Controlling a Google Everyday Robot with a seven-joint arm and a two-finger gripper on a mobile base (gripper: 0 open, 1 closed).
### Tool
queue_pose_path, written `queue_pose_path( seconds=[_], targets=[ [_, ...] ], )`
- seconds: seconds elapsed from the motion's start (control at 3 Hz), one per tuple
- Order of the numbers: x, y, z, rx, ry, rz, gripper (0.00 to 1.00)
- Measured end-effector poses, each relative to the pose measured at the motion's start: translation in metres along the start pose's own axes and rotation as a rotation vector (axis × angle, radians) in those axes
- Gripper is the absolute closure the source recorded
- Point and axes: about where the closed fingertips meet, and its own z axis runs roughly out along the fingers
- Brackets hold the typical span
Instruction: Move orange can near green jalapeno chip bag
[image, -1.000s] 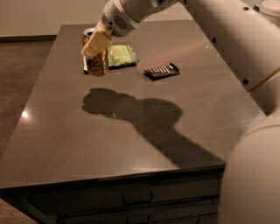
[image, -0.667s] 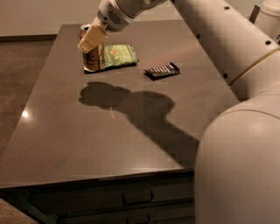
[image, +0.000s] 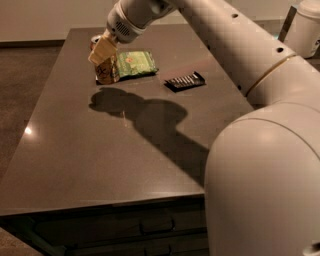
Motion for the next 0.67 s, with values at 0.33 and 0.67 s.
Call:
queue_pose_path(
  seconds=[0.33,0.67],
  targets=[
    [0.011,-0.007,0.011,0.037,0.021,0.039,1.0],
    [0.022,-0.015,0.017,0.069,0.034,0.07,1.0]
  ],
)
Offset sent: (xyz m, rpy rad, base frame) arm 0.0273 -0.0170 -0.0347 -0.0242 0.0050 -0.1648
